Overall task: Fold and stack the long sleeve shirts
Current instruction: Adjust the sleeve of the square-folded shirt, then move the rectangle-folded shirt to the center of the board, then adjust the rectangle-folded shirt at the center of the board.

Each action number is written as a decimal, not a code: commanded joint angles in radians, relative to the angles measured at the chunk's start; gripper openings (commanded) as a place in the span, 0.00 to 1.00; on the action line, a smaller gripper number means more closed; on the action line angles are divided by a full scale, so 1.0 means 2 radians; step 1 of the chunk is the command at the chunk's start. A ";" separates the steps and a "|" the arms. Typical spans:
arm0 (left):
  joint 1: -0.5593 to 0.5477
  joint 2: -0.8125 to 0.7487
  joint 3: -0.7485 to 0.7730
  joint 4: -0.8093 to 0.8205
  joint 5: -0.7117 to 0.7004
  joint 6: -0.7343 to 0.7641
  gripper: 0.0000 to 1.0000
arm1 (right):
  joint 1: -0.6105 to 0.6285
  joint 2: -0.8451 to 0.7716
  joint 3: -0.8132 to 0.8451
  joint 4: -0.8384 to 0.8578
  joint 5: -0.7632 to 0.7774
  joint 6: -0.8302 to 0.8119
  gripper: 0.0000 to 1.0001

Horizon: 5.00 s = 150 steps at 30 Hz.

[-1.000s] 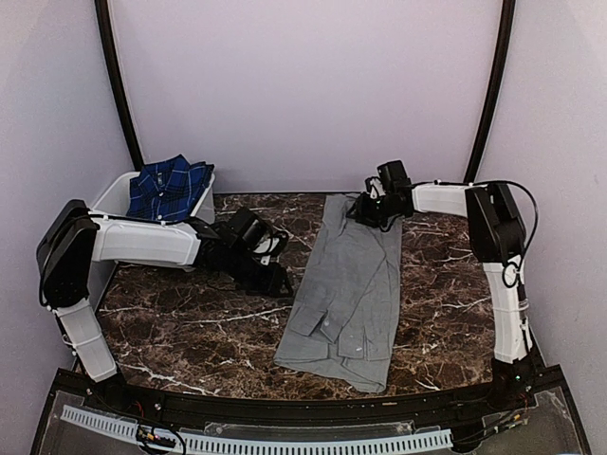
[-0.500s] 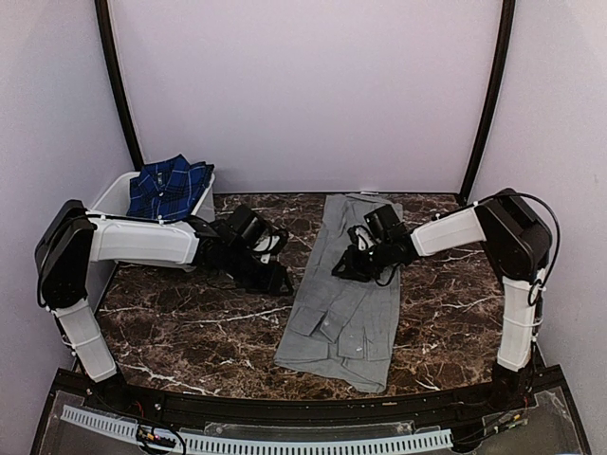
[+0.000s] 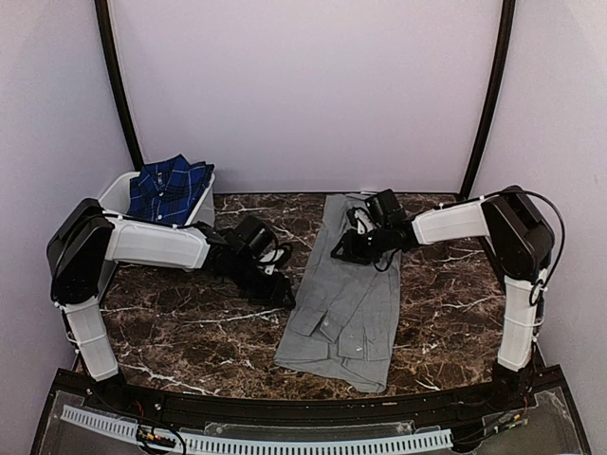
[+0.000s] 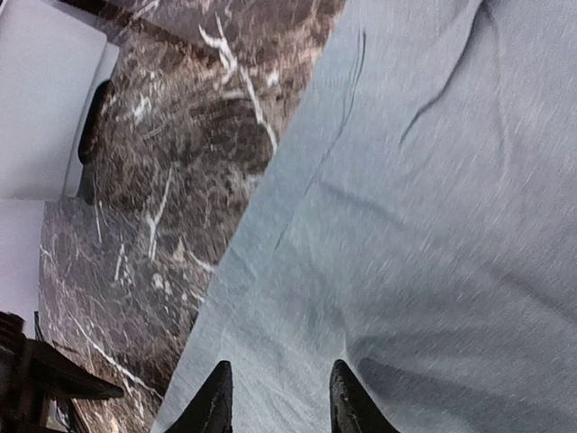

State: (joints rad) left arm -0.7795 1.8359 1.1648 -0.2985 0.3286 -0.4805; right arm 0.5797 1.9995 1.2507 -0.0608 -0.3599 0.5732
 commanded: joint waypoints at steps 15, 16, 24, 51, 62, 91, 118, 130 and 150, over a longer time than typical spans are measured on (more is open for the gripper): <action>-0.023 0.060 0.029 -0.039 -0.012 -0.036 0.41 | -0.065 0.122 0.127 0.000 0.001 -0.016 0.25; -0.024 0.060 0.025 -0.041 -0.012 -0.038 0.36 | -0.065 0.129 0.134 -0.002 -0.001 -0.019 0.25; -0.027 0.038 -0.010 -0.042 -0.034 -0.069 0.01 | -0.057 0.167 0.159 0.013 -0.026 -0.003 0.25; -0.027 -0.077 0.045 -0.097 -0.106 -0.055 0.24 | -0.002 0.228 0.316 -0.075 -0.067 -0.034 0.28; -0.030 0.035 0.089 -0.020 0.026 -0.010 0.14 | -0.005 0.237 0.319 -0.096 -0.063 -0.034 0.28; -0.033 -0.015 0.058 -0.036 0.056 -0.011 0.14 | -0.006 0.136 0.285 -0.117 -0.035 -0.065 0.33; 0.021 -0.098 -0.072 -0.017 0.009 -0.065 0.24 | 0.000 -0.128 -0.093 -0.043 -0.002 -0.033 0.35; -0.004 -0.074 -0.100 -0.004 0.027 -0.074 0.35 | 0.020 -0.158 -0.128 -0.061 0.006 -0.035 0.35; -0.028 -0.056 -0.092 -0.038 -0.008 -0.069 0.42 | 0.025 -0.160 -0.149 -0.059 0.004 -0.033 0.35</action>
State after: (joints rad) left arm -0.8288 1.7241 0.9733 -0.3450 0.3233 -0.6254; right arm 0.6235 1.6897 0.9565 -0.1883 -0.3565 0.5037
